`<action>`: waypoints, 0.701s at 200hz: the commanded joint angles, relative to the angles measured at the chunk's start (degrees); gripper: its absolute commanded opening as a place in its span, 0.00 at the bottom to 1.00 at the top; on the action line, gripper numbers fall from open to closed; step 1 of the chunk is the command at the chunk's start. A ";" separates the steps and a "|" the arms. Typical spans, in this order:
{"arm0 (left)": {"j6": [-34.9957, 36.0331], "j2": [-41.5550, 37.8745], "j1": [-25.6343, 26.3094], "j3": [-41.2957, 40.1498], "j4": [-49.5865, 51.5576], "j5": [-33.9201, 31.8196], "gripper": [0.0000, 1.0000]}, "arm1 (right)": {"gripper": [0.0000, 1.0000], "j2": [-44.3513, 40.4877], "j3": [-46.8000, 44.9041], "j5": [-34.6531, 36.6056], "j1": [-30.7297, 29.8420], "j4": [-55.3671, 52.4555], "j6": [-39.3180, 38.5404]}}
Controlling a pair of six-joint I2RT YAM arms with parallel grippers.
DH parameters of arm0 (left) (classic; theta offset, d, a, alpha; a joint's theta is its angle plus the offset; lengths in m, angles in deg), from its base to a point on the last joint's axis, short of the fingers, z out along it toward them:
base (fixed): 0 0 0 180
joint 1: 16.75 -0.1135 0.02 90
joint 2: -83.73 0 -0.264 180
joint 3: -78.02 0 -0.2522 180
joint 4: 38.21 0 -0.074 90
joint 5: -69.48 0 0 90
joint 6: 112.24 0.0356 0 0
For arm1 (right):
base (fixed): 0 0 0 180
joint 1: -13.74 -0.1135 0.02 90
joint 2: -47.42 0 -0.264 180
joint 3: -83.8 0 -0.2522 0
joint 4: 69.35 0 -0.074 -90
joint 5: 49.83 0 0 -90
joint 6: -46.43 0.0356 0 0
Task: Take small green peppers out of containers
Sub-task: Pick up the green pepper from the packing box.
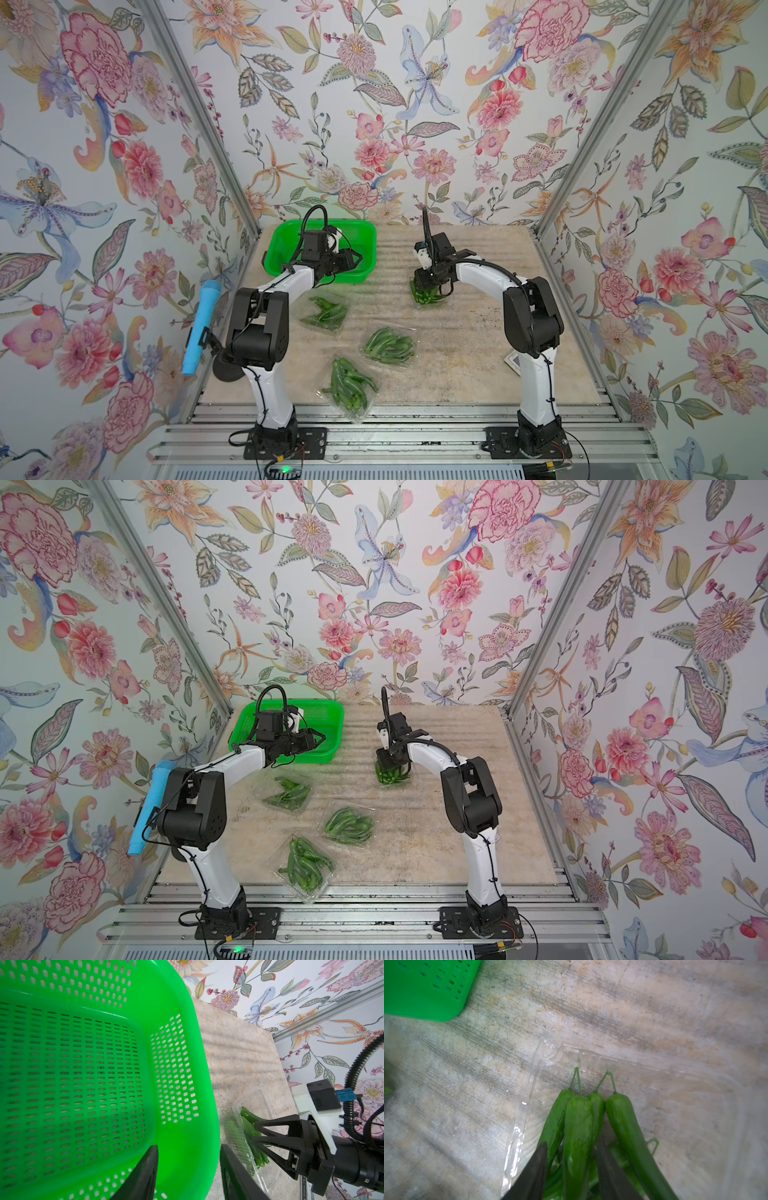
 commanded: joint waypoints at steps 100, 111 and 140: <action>0.00 -3.23 -1.82 -1.85 -2.39 1.03 0.51 | 0.11 1.12 3.49 1.03 -0.75 -3.47 -0.79; 0.06 -3.12 -1.94 -2.02 -2.46 1.04 0.51 | 0.08 0.17 3.61 1.56 -0.84 -3.40 -0.77; 0.07 -3.28 -2.39 -2.03 -2.35 0.64 0.51 | 0.04 -3.89 3.48 2.33 -1.18 -3.27 -0.22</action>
